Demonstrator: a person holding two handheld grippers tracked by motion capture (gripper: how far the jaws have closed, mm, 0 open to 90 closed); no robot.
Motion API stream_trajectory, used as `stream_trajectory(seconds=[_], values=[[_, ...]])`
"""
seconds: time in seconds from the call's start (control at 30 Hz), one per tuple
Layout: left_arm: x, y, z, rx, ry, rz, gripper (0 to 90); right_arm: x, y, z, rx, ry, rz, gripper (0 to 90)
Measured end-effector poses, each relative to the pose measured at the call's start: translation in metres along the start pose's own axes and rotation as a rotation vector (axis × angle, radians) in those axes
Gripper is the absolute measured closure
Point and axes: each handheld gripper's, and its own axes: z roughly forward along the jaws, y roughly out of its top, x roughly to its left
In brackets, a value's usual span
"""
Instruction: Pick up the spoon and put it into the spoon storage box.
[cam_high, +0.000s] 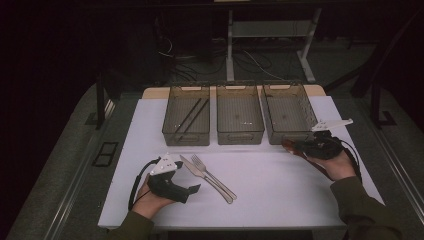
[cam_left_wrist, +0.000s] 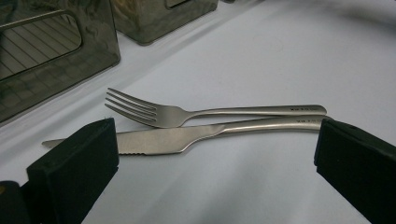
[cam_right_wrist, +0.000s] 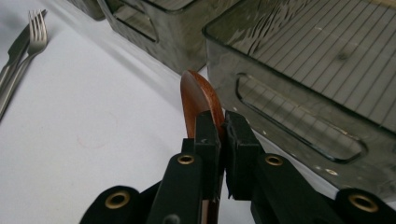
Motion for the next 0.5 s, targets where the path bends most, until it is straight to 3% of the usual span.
stream_trajectory(seconds=[0.4, 0.5], values=[[0.001, 0.0, 0.0, -0.009, -0.009, 0.002, 0.0, 0.006, 0.024, 0.0, -0.026, -0.009, 0.029, 84.6], [0.001, 0.0, 0.0, -0.01, -0.01, 0.004, 0.0, 0.009, 0.034, 0.002, -0.024, -0.016, 0.016, 84.5]])
